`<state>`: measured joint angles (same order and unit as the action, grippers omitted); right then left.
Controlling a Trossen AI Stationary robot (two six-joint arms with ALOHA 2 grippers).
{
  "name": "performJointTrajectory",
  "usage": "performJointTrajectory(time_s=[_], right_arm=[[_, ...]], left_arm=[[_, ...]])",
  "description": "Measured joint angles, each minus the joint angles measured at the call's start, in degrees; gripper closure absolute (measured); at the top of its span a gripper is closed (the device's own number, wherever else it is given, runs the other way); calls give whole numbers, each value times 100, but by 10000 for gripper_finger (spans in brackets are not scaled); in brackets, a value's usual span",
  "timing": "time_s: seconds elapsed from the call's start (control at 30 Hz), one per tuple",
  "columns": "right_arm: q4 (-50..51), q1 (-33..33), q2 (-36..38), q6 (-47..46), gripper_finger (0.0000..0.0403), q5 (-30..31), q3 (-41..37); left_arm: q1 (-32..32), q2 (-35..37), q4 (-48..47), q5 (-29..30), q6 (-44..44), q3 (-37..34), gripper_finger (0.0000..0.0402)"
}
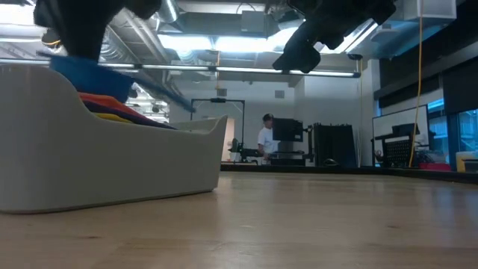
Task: Nest measuring cups in basket
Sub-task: Stack the blue measuring cup into the orange measuring cup in the grey bin, then stack the red measuring cup into the blue measuring cup in the grey bin
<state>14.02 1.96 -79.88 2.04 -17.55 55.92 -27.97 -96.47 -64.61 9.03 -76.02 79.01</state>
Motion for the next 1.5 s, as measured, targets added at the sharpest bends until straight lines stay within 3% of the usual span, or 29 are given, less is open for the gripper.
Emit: performJointTrajectory(time_s=[0.17, 0.43, 1.0, 1.17, 1.5], right_arm=[[-2, 0, 0, -2, 41, -1, 0], [-2, 0, 0, -2, 41, -1, 0], [-5, 0, 0, -2, 41, 0, -4], [-6, 0, 0, -2, 41, -1, -4], [-10, 0, 0, -2, 41, -1, -4]], left_arm=[[-4, -2, 317, -308, -14, -295, 396], [0, 0, 388, -262, -10, -378, 382], [145, 0, 384, -428, 151, -381, 264], [405, 129, 347, -441, 636, -337, 262], [1345, 834, 262, -358, 2630, 109, 262]])
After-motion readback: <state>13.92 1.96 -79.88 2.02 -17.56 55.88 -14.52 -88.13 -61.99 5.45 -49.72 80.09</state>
